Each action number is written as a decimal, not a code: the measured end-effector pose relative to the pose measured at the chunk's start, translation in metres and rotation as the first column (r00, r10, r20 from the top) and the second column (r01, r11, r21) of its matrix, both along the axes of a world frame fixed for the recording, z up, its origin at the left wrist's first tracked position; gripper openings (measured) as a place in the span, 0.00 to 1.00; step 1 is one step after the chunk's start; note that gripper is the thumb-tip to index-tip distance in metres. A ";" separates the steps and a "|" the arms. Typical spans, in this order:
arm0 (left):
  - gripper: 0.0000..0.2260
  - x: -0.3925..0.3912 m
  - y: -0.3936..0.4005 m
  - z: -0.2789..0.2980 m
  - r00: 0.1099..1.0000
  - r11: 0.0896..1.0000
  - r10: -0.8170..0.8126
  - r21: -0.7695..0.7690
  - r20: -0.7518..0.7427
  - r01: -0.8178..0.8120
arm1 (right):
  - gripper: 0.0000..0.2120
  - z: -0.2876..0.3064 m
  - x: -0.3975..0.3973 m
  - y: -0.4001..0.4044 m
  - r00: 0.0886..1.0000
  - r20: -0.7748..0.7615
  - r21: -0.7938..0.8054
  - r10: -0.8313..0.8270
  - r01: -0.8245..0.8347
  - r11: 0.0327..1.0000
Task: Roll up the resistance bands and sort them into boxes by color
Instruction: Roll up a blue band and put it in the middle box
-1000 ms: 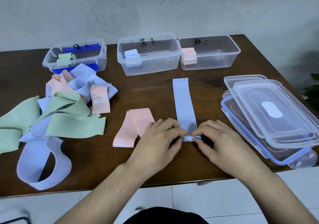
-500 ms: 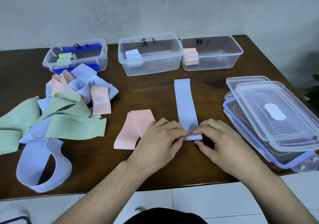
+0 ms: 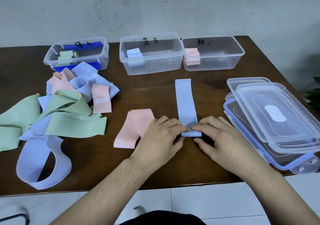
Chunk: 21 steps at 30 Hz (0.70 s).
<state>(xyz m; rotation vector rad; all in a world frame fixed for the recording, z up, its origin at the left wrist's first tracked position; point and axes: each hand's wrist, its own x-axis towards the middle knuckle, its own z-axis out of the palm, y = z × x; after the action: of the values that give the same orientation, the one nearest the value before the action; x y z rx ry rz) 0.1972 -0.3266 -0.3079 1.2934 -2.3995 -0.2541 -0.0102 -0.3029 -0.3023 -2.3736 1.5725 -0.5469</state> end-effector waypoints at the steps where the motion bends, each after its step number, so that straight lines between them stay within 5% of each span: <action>1: 0.08 0.000 -0.001 0.001 1.000 1.000 0.005 0.019 -0.010 -0.004 | 0.15 0.000 0.000 0.000 1.000 0.002 0.009 0.000 0.000 1.000; 21: 0.11 -0.001 0.038 0.009 1.000 0.996 0.019 0.089 0.001 -0.019 | 0.10 0.005 -0.002 0.034 0.997 -0.035 0.023 0.073 -0.072 0.997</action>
<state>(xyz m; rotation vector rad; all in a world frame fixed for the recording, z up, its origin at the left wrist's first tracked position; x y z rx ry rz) 0.1965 -0.2891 -0.2984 1.3541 -2.3990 -0.3587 -0.0121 -0.2693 -0.2974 -2.4266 1.4924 -0.4727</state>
